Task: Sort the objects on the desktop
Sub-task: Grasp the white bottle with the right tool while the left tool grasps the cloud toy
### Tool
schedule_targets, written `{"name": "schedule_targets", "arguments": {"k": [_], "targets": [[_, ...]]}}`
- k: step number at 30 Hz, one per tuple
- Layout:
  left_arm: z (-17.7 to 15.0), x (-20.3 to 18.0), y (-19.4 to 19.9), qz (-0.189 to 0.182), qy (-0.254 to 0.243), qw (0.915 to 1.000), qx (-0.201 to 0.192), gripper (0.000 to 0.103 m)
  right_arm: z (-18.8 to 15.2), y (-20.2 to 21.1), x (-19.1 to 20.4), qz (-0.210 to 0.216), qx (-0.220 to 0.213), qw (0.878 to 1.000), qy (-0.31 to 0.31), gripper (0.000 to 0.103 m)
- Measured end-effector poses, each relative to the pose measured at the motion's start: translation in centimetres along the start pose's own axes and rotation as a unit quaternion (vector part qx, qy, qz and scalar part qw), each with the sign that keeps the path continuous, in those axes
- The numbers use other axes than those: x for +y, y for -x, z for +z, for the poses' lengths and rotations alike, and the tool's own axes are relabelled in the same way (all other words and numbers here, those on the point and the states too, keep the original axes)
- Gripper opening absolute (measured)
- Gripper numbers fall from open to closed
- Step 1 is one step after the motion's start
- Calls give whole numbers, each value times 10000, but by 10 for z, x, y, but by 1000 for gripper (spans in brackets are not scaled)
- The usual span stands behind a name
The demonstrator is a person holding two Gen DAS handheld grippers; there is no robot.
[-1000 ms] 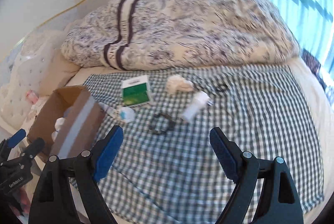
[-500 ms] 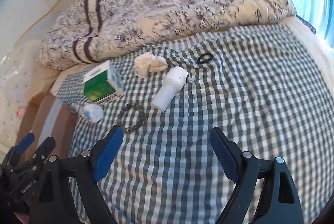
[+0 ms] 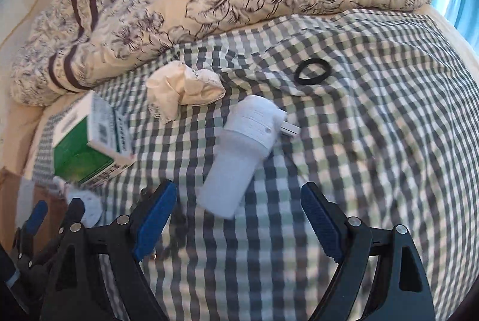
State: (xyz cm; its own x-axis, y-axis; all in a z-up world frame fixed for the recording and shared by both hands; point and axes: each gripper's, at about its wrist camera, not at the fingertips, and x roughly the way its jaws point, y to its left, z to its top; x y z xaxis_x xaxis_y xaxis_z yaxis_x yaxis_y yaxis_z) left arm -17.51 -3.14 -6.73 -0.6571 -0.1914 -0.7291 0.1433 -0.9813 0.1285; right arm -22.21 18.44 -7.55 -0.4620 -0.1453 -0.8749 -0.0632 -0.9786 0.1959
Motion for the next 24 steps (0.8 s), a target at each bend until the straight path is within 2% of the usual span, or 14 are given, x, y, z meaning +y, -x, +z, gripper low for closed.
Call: {"name": "schedule_targets", "arguments": {"k": [5,7,9,11,13,14,19,24], "targets": [[-5,12,-28,-63,132,9995,267,96,5,-25,11,-182,126,9997,72,85],[-6,14,-37,-147,166,9988,443,92,4,-32,9,-345,150,9993,45,85],[-8,11,-44,-138,73,9984,538,79,3,-36,5,-367,162,9992,-9,82],[-10,8,-47,-184,-29,9984,529,71,2,-37,3,-480,137,9987,57,72],[-11,8,-47,-224,-54,9986,470,69,2,-35,3,-657,45,9976,192,52],[-11,9,-46,-258,-51,9987,440,66,1,-33,0,-631,13,9979,170,35],[-12,10,-36,-316,-16,9989,356,66,-7,-17,-15,-380,-30,9993,10,32],[-8,7,-7,-314,-85,9994,109,66,-23,14,-25,-183,-175,9997,-17,32]]}}
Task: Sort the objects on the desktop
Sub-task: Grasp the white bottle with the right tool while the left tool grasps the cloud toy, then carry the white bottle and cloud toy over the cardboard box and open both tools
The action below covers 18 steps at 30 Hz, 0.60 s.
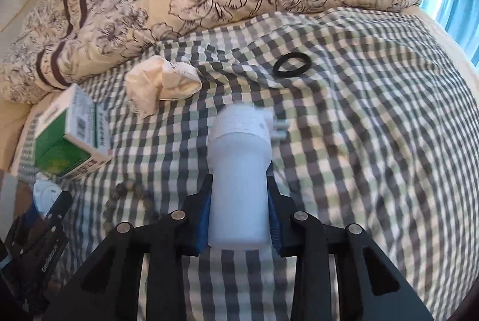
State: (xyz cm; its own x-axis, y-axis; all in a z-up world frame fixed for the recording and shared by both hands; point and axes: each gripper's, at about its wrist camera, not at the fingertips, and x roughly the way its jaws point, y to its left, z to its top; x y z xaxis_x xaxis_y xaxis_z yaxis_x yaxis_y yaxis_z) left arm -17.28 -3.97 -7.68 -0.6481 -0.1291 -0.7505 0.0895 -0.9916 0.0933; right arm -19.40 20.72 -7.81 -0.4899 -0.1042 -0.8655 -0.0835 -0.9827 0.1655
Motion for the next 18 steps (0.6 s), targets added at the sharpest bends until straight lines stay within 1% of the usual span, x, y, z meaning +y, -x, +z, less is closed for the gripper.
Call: {"name": "schedule_targets", "arguments": {"k": [2,4,5,7,10,13,16,18], "targets": [[2,-2,16,-56,-3,10000,-53,66,-6,15,-4,138,20,9999,15,32],[5,-2,34,-78,2,9998,-185,66,-4,29,-1,235,0,9997,47,32],[8,-3,45,-91,10,9996,-251,66,-5,30,6,247,-12,9997,77,32],[12,-4,64,-117,17,9995,-303,66,-8,50,11,252,-81,9995,167,32],[20,0,94,-213,66,9992,-338,66,-12,74,21,369,-203,9989,227,32],[28,10,127,-197,111,9988,-444,66,-15,106,39,588,-359,9970,347,32],[32,28,156,-254,199,9981,-529,66,-19,136,63,788,-481,9944,518,32],[36,45,177,-203,172,9977,-620,66,-21,153,81,918,-551,9923,618,32]]}}
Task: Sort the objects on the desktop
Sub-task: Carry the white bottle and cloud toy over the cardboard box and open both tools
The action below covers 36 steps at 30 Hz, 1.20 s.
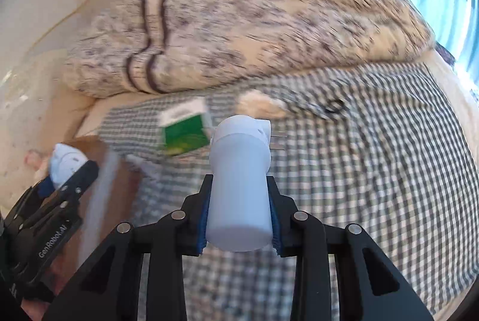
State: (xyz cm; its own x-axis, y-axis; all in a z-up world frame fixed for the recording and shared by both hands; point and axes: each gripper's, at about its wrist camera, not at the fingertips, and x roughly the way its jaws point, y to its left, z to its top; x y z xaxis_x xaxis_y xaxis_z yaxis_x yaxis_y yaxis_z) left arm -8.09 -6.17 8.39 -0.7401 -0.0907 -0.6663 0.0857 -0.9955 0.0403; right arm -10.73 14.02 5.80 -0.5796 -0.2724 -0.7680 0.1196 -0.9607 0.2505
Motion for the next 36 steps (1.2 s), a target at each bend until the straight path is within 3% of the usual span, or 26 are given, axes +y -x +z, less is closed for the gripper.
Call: {"name": "schedule_targets", "arguments": {"k": [8,15,19,22,23,24,25,27,30,36], "targets": [[14,79,36,385,-70,9992,5,66,6,21,118,688,-99,9965,473,32],[-10,139,12,533,195,9977,377,66,19,-26,215,1290,228,9879,826,31],[-26,154,-9,535,240,9971,495,66,20,-64,248,1376,483,9848,945,32],[-33,165,-23,367,396,9961,702,72,20,-82,256,1562,553,9817,937,36],[-34,168,-28,311,432,9956,776,83,20,-87,258,1570,555,9812,971,43],[-35,170,-31,316,459,9952,801,94,20,-87,259,1486,489,9827,987,66],[-36,171,-32,380,463,9951,785,95,21,-87,259,1376,390,9847,995,78],[-36,170,-34,513,417,9950,749,95,23,-84,257,1203,204,9869,1060,78],[-33,167,-33,434,468,9950,763,95,28,-78,247,1270,146,9868,991,78],[-23,136,-16,496,395,9959,647,95,41,-51,200,1225,35,9895,768,78]]}}
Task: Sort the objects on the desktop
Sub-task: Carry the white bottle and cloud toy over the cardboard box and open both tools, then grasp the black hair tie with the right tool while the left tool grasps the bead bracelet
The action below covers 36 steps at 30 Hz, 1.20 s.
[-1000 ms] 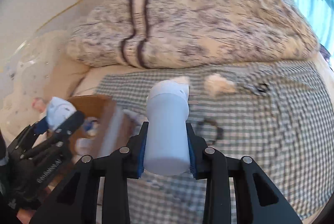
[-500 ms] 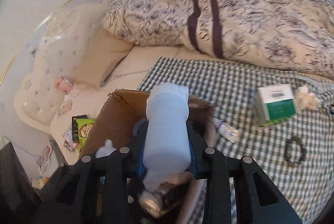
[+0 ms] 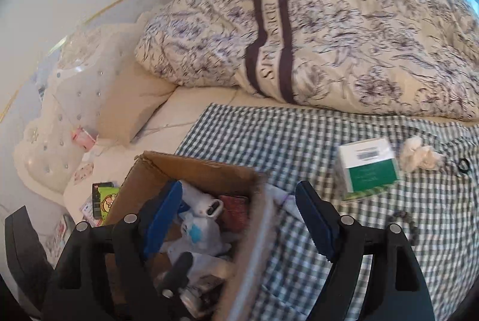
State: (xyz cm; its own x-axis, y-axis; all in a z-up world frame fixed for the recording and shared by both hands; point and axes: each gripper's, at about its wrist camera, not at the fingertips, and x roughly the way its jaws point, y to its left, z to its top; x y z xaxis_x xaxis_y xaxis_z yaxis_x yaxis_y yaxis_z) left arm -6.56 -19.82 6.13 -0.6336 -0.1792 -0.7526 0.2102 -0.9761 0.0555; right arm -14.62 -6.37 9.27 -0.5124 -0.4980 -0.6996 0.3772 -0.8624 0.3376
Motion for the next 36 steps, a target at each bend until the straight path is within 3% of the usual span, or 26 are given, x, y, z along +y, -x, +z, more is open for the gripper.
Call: {"name": "schedule_targets", "arguments": {"k": [5,10,18,26,36], "targets": [[9,-38,29,-17,-111,9998,-166,95,2,47,-39,-104,-256,9994,-220,78],[9,-87,50,-85,-155,9990,-402,103,-9,96,-90,-390,-422,9979,-294,78],[-13,-166,16,-460,-288,9984,-141,103,-48,134,-195,-1193,-435,9908,-466,78],[-39,-228,-66,-634,-549,9954,458,103,-61,99,-294,-1603,-147,9833,-848,78],[-42,-246,-162,-744,-485,9906,1039,102,-40,32,-375,-2026,152,9735,-1048,78]]}}
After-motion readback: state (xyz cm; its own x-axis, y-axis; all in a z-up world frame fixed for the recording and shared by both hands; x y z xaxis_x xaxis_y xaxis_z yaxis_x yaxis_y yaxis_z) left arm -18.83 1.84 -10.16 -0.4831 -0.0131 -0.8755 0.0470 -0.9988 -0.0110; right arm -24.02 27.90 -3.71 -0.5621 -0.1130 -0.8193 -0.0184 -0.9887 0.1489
